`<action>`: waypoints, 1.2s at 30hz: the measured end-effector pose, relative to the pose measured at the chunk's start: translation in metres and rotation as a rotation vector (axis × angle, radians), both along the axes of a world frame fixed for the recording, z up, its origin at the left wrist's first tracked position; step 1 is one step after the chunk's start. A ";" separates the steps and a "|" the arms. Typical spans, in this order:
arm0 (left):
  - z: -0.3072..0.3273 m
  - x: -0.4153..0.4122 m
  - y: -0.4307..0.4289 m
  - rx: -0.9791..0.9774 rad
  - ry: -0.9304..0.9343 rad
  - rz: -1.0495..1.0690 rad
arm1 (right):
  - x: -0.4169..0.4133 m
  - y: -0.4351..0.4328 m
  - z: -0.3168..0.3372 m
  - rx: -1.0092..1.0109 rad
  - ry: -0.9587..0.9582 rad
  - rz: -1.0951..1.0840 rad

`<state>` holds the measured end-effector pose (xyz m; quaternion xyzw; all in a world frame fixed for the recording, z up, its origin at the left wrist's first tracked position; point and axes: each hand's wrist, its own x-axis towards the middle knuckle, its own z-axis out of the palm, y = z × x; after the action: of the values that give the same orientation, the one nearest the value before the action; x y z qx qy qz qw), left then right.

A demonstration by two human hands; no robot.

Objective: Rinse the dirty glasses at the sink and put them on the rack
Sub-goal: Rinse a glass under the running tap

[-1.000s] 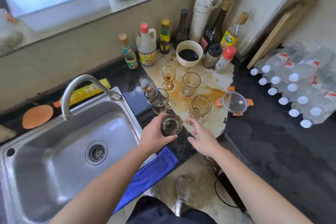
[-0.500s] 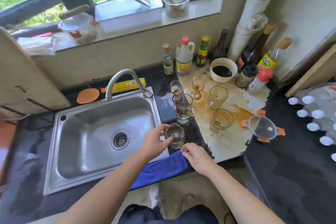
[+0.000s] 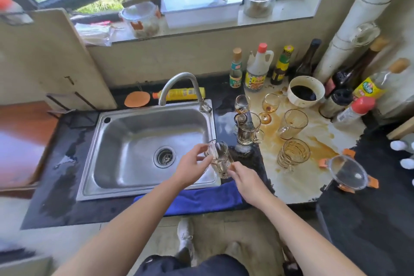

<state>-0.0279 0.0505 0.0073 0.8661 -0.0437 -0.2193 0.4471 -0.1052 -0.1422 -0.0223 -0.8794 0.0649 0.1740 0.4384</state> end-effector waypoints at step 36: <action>-0.034 0.138 0.175 0.212 0.036 0.029 | 0.245 0.085 -0.012 -0.293 0.008 -0.298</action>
<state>0.1097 0.2252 -0.0264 0.9050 0.0005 -0.2317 0.3568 0.1395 -0.0568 -0.0348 -0.9136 0.2208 0.0995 0.3265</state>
